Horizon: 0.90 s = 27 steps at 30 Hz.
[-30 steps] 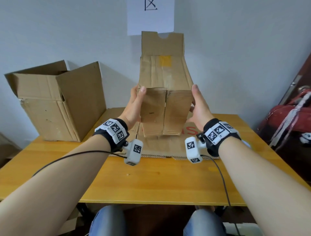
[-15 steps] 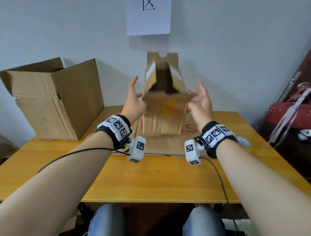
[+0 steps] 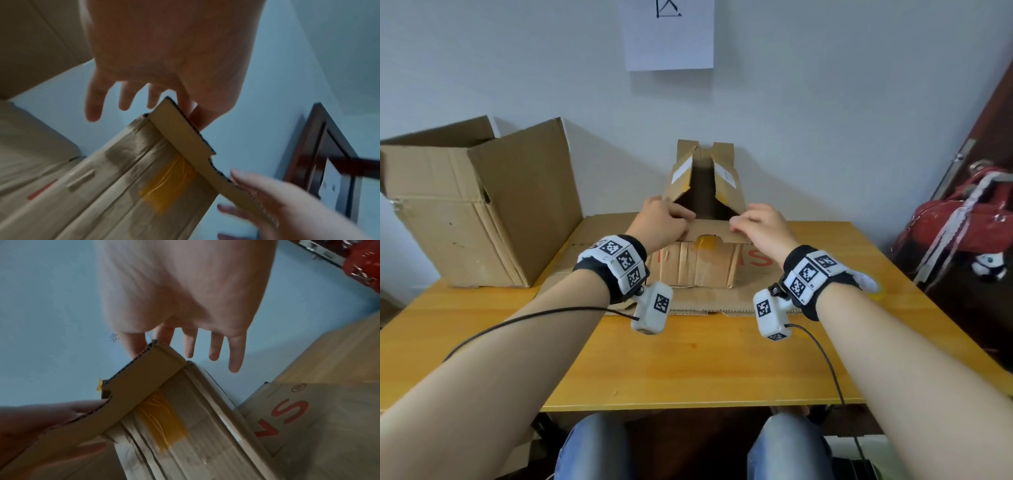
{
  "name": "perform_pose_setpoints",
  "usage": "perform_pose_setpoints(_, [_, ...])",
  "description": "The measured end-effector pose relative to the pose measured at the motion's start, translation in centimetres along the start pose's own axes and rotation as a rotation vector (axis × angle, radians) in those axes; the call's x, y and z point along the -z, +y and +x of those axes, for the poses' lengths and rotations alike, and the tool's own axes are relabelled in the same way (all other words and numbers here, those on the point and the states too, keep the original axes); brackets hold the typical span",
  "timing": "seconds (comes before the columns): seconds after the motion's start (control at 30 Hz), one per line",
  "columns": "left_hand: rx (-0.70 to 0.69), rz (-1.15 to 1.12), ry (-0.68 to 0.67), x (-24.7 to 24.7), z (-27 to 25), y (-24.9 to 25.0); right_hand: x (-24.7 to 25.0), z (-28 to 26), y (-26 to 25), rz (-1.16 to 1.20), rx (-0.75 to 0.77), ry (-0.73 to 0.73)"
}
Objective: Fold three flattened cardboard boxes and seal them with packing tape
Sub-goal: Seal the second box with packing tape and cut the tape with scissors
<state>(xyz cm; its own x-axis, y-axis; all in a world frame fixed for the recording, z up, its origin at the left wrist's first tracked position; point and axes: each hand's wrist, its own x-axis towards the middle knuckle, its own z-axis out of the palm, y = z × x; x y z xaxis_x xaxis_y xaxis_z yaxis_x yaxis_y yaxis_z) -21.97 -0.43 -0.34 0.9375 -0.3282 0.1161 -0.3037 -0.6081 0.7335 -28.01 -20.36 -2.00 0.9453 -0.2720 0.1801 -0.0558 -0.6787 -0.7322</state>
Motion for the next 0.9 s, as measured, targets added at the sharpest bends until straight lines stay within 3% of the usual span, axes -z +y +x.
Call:
perform_pose_setpoints(0.13, [0.069,0.117,-0.086,-1.0,0.5,-0.6,-1.1,-0.4,-1.2,-0.070,-0.013,-0.098])
perform_pose_setpoints(0.23, [0.185,-0.081,-0.091,-1.0,0.7,-1.2,-1.5,-0.1,-2.0,-0.116,-0.094,-0.134])
perform_pose_setpoints(0.3, [0.221,-0.213,-0.073,-0.8,1.0,-1.6,-1.4,0.0,-2.0,0.019,-0.196,-0.125])
perform_pose_setpoints(0.4, [0.232,-0.294,-0.036,-0.7,1.1,-1.7,-1.3,0.0,-1.5,0.320,-0.322,-0.046])
perform_pose_setpoints(0.53, [0.206,-0.280,0.001,-1.2,1.0,-0.7,-0.8,-0.4,-0.7,0.486,-0.370,0.052])
perform_pose_setpoints(0.7, [0.073,-0.313,0.072,-2.8,1.4,2.2,2.4,-0.8,0.2,0.528,-0.234,0.238])
perform_pose_setpoints(0.9, [-0.035,-0.440,0.027,-8.6,2.5,7.2,8.2,-1.2,3.2,0.565,-0.173,0.430])
